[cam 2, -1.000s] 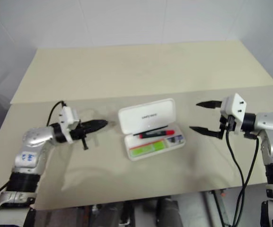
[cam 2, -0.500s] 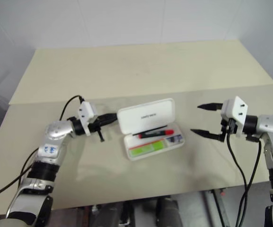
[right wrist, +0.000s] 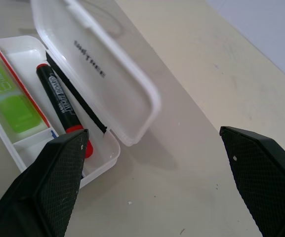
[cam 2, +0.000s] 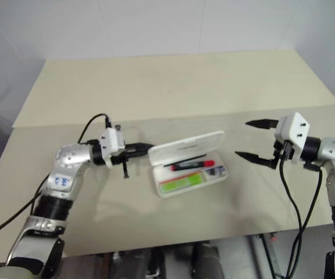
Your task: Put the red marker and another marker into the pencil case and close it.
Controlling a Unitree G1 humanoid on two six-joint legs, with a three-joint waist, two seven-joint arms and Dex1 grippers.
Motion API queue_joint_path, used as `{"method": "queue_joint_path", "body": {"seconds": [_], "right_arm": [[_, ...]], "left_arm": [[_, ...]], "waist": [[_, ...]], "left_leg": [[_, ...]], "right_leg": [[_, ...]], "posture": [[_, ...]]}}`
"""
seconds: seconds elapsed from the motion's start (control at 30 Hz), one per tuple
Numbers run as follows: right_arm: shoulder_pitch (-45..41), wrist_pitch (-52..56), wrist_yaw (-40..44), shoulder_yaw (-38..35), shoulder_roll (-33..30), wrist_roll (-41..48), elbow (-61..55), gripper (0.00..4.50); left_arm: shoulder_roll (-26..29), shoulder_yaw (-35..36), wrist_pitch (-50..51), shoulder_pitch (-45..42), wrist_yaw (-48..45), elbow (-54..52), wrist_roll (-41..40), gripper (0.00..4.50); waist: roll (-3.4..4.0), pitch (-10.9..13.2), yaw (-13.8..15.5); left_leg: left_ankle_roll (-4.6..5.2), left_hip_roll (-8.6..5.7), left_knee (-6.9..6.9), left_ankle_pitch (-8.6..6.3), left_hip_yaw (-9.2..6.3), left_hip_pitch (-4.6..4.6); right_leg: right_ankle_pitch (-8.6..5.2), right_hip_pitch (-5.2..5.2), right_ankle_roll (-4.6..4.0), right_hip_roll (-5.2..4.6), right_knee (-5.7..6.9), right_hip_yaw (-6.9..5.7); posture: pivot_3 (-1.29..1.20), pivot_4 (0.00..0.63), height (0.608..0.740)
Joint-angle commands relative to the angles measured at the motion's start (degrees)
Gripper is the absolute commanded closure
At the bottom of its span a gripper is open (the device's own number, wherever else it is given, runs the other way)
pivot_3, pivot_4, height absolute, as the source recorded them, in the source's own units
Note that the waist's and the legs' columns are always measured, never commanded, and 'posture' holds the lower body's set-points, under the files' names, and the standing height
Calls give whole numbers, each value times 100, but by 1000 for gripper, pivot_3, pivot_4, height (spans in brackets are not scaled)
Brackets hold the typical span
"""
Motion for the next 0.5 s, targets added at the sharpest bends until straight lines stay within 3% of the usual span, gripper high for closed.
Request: {"method": "queue_joint_path", "body": {"seconds": [0.03,0.5], "right_arm": [[26,-4,-83,-245,-18,140,-263,0],[436,107,-401,-427,21,295,-689,0]], "left_arm": [[20,-117,-118,-123,-95,-349,6,4478],[-21,-749,186,60,-256,-906,191,4478]], "waist": [[0,0,-3],[0,0,6]], "left_leg": [[0,0,0,0,0,0],[3,0,3,2,-3,0]], "right_leg": [[0,0,0,0,0,0],[0,4,0,0,0,3]], "posture": [[0,150,740],[0,150,740]]}}
